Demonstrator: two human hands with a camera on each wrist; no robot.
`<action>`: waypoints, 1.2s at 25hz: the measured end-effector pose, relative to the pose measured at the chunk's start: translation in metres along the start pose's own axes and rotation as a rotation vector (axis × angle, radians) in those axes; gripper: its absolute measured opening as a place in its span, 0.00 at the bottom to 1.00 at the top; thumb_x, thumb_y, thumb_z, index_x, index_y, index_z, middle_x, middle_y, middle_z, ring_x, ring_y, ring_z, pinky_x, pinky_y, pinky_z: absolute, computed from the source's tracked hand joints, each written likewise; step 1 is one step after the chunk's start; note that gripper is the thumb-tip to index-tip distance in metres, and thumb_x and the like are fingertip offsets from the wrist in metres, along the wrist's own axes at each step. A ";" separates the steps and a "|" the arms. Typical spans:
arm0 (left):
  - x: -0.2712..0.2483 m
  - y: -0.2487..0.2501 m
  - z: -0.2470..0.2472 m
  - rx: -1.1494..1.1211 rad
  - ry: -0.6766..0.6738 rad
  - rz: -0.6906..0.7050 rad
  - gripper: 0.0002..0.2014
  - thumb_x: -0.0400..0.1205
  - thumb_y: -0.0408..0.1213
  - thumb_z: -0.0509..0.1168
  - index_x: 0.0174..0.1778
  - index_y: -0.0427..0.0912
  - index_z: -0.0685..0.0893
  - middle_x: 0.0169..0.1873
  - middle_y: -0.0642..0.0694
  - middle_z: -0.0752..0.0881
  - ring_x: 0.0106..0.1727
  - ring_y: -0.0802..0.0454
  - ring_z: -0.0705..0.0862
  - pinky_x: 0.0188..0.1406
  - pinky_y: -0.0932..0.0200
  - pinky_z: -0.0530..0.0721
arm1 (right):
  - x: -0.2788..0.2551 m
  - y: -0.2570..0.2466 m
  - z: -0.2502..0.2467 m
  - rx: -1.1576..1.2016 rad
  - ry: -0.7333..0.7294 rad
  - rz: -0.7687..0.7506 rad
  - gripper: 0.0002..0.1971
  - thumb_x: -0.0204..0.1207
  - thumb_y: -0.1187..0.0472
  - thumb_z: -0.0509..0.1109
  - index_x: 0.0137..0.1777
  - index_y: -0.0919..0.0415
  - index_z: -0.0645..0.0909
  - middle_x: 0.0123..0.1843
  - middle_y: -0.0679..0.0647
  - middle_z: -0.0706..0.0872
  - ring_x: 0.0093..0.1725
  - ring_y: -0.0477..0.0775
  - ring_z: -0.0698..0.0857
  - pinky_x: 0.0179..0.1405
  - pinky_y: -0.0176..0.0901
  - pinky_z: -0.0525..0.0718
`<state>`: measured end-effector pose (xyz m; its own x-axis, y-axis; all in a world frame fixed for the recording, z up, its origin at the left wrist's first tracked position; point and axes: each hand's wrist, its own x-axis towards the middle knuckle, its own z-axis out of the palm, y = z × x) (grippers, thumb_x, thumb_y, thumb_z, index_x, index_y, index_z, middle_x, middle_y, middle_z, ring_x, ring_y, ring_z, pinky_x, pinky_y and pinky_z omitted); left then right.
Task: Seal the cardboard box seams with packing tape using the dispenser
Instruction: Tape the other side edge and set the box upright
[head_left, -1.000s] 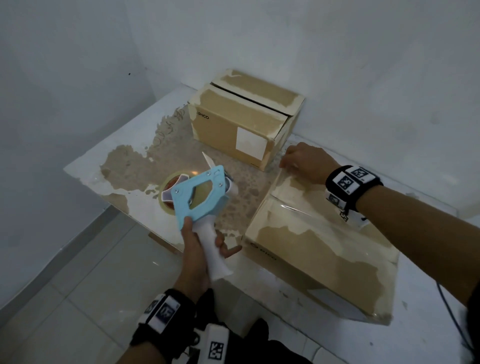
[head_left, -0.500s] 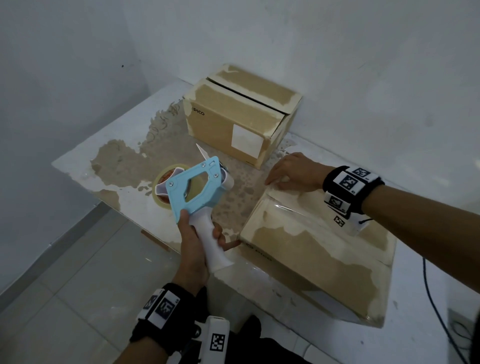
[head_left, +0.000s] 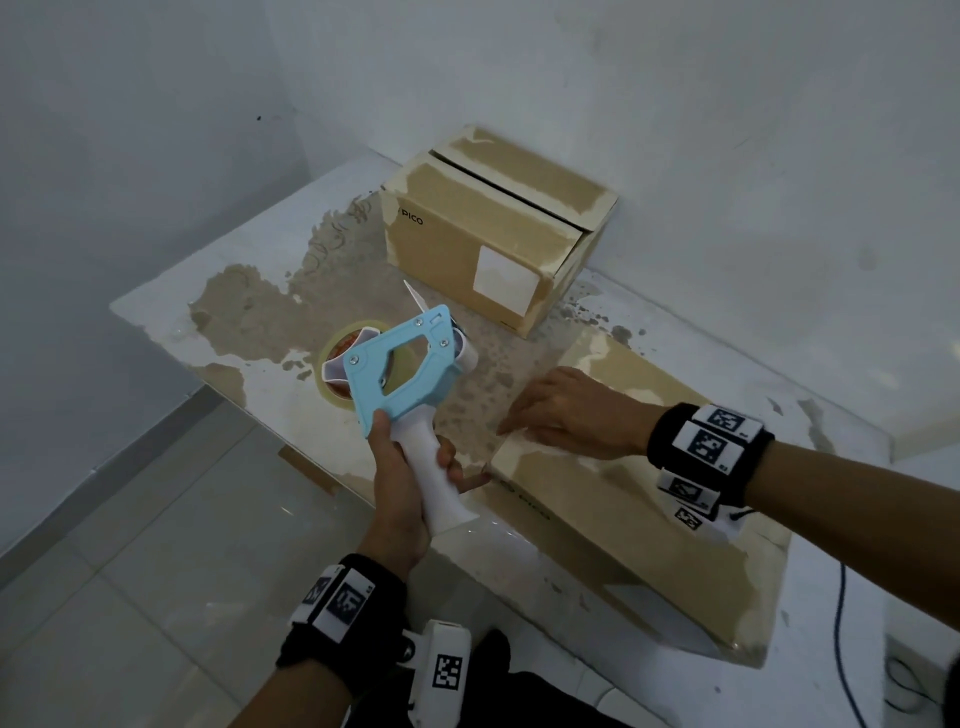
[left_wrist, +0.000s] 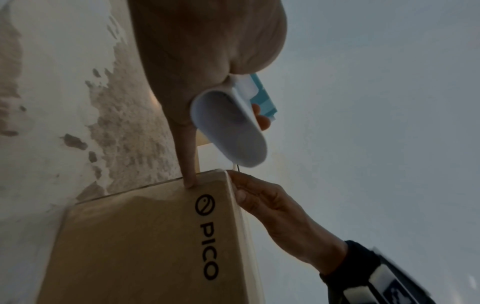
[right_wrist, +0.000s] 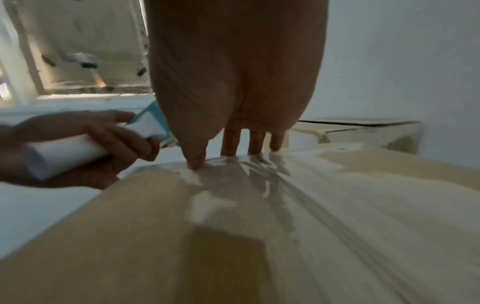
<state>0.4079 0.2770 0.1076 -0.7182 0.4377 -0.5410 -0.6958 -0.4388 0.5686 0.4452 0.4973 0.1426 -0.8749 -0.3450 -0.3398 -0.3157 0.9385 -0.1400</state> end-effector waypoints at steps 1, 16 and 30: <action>0.000 0.000 0.000 0.006 -0.001 -0.016 0.32 0.83 0.63 0.46 0.70 0.41 0.73 0.19 0.47 0.72 0.18 0.54 0.73 0.20 0.60 0.82 | -0.001 -0.008 0.003 -0.015 -0.004 0.018 0.18 0.86 0.48 0.55 0.73 0.39 0.75 0.69 0.45 0.82 0.69 0.52 0.76 0.67 0.51 0.70; 0.053 0.051 -0.034 0.146 -0.139 -0.122 0.32 0.80 0.65 0.49 0.66 0.41 0.73 0.19 0.48 0.74 0.19 0.53 0.75 0.35 0.48 0.87 | 0.031 -0.090 0.028 -0.182 -0.266 0.456 0.18 0.84 0.50 0.58 0.69 0.48 0.81 0.76 0.60 0.75 0.83 0.70 0.56 0.76 0.82 0.34; 0.123 0.130 -0.021 0.362 -0.168 -0.193 0.29 0.80 0.68 0.44 0.41 0.44 0.73 0.15 0.49 0.71 0.14 0.53 0.71 0.17 0.67 0.70 | 0.019 -0.066 0.054 0.129 0.351 1.211 0.35 0.81 0.33 0.37 0.85 0.47 0.58 0.86 0.63 0.59 0.85 0.68 0.58 0.75 0.79 0.62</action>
<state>0.2288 0.2573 0.1016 -0.5428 0.6190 -0.5677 -0.7469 -0.0467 0.6633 0.4692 0.4283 0.0948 -0.6335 0.7720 -0.0525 0.7733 0.6340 -0.0092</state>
